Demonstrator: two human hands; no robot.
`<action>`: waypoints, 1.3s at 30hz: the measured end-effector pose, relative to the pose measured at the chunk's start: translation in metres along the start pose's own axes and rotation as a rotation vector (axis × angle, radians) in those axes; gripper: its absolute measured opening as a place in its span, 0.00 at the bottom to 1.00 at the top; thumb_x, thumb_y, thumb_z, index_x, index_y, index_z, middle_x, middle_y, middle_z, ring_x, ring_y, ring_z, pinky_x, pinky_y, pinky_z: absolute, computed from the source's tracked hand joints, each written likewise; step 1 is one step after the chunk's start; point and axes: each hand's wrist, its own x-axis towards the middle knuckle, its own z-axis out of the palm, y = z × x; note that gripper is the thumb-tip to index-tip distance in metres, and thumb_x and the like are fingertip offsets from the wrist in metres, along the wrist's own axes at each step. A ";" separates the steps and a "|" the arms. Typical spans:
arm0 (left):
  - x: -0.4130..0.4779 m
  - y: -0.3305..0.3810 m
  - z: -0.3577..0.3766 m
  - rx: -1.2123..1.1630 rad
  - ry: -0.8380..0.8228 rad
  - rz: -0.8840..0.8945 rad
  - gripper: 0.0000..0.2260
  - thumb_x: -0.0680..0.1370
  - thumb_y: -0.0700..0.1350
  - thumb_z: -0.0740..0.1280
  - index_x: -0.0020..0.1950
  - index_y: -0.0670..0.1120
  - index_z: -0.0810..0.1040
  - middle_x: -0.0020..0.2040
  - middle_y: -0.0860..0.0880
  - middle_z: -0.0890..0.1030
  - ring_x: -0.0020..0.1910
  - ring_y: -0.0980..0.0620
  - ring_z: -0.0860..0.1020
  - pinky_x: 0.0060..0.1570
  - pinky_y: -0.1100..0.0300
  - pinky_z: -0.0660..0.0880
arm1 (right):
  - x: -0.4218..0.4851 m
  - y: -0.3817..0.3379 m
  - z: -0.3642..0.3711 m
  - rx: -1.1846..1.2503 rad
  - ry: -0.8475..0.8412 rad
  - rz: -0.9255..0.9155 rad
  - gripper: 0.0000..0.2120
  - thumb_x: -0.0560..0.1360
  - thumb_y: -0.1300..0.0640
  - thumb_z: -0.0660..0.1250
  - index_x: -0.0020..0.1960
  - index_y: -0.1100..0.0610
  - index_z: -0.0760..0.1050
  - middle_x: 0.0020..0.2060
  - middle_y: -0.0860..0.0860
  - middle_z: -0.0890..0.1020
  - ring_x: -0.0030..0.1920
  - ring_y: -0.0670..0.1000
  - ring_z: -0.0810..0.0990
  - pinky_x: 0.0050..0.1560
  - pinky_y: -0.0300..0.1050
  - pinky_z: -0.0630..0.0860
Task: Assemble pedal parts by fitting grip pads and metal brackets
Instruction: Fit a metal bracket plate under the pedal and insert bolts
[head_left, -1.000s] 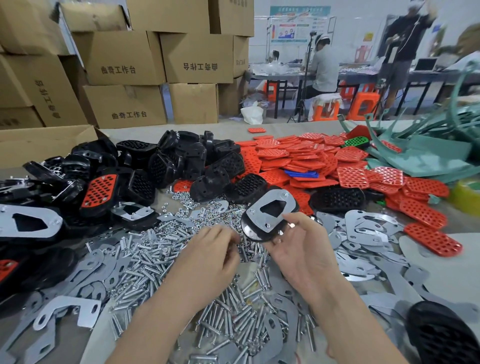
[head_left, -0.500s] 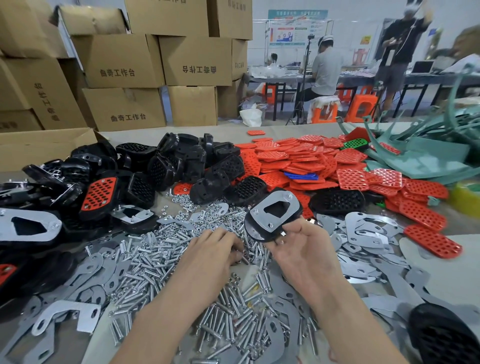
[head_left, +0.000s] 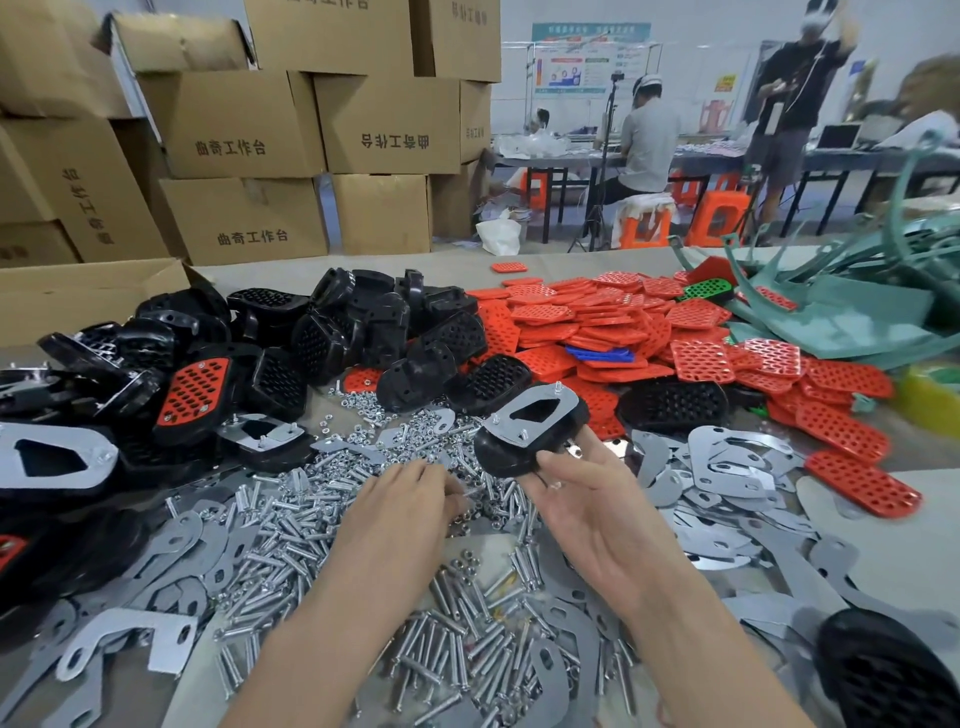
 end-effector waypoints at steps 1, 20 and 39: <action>0.000 0.000 -0.001 -0.011 0.005 -0.004 0.08 0.83 0.57 0.57 0.59 0.58 0.72 0.54 0.63 0.72 0.52 0.63 0.66 0.59 0.63 0.65 | 0.001 0.001 0.000 -0.009 -0.001 0.005 0.24 0.78 0.78 0.58 0.71 0.64 0.73 0.65 0.63 0.81 0.65 0.59 0.83 0.56 0.49 0.84; -0.003 0.009 -0.018 -0.432 0.303 -0.062 0.05 0.81 0.48 0.67 0.54 0.56 0.81 0.48 0.64 0.79 0.50 0.64 0.77 0.53 0.69 0.72 | 0.000 0.004 -0.003 -0.149 -0.080 0.023 0.25 0.78 0.79 0.56 0.71 0.63 0.73 0.62 0.62 0.83 0.63 0.58 0.84 0.55 0.46 0.83; -0.003 0.016 -0.009 -0.726 0.280 -0.012 0.07 0.75 0.58 0.71 0.42 0.56 0.79 0.46 0.59 0.81 0.46 0.59 0.79 0.45 0.67 0.74 | -0.003 0.016 -0.002 -0.293 -0.175 0.055 0.25 0.79 0.79 0.58 0.71 0.61 0.73 0.61 0.62 0.84 0.64 0.58 0.83 0.60 0.45 0.81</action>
